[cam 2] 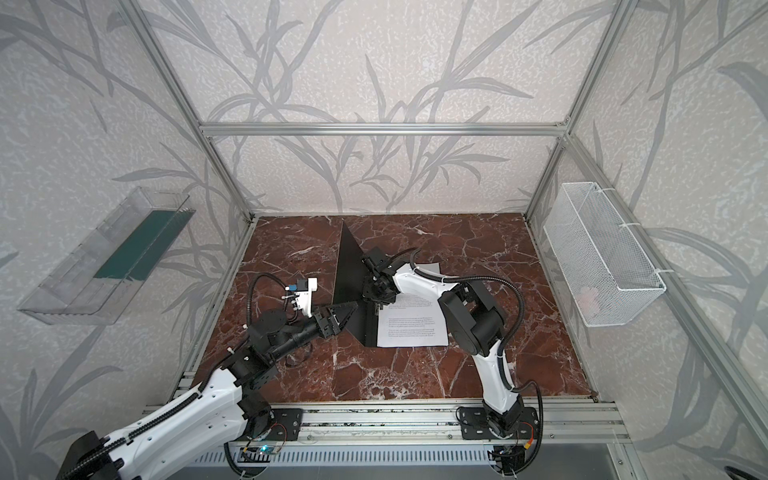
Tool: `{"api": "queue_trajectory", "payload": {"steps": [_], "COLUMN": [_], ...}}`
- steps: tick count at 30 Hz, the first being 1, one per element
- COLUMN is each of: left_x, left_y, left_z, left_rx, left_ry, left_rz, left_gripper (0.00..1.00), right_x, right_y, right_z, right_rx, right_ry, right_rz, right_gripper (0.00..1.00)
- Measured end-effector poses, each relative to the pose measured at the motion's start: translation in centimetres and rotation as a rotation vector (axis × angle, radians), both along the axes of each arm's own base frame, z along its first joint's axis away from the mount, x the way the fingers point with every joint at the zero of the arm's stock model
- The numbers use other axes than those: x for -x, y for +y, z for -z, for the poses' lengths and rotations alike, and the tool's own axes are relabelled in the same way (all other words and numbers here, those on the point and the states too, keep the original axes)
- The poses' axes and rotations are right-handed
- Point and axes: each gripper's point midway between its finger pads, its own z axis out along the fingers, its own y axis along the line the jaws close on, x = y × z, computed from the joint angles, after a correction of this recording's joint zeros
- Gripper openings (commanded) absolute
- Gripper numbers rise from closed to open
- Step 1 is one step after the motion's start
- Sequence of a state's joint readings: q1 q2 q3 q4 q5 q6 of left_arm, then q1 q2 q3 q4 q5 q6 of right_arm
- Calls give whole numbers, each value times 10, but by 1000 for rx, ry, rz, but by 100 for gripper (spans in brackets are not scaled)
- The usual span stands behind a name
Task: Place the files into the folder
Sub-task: 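Swing the black cover up and over onto the sheets with the left gripper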
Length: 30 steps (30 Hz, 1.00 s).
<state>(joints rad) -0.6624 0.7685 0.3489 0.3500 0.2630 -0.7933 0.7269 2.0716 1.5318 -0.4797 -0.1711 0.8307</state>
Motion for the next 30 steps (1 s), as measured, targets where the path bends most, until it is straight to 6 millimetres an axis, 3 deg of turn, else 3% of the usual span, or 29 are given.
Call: {"api": "queue_trajectory", "payload": {"steps": [5, 8, 10, 15, 19, 22, 26, 28, 30], "left_x": [6, 7, 7, 1, -9, -18, -32, -36, -41], "left_y": [-20, -33, -45, -81, -130, -176, -223, -231, -222], "left_z": [-4, -15, -23, -25, 1, 35, 78, 92, 92], "left_rx": [-64, -85, -99, -149, -198, -234, -255, -267, -273], "left_ry": [-23, -51, -67, -69, -27, 27, 107, 136, 147], "left_rz": [56, 91, 118, 186, 267, 335, 395, 404, 382], "left_gripper": [99, 99, 99, 99, 99, 99, 99, 99, 99], "right_x": [-14, -28, -39, -49, -26, 1, 30, 41, 48], "right_y": [-18, -45, -72, -159, -215, -236, -267, -286, -304], "right_z": [-29, -60, -82, -123, -147, -164, -178, -177, -171], "right_rx": [-25, -46, -61, -94, -78, -52, 12, 47, 72], "right_ry": [-54, -104, -143, -226, -301, -367, -467, -495, -503], "right_rz": [25, 70, 115, 254, 328, 334, 378, 417, 454], "right_gripper": [84, 94, 100, 99, 99, 99, 99, 99, 99]}}
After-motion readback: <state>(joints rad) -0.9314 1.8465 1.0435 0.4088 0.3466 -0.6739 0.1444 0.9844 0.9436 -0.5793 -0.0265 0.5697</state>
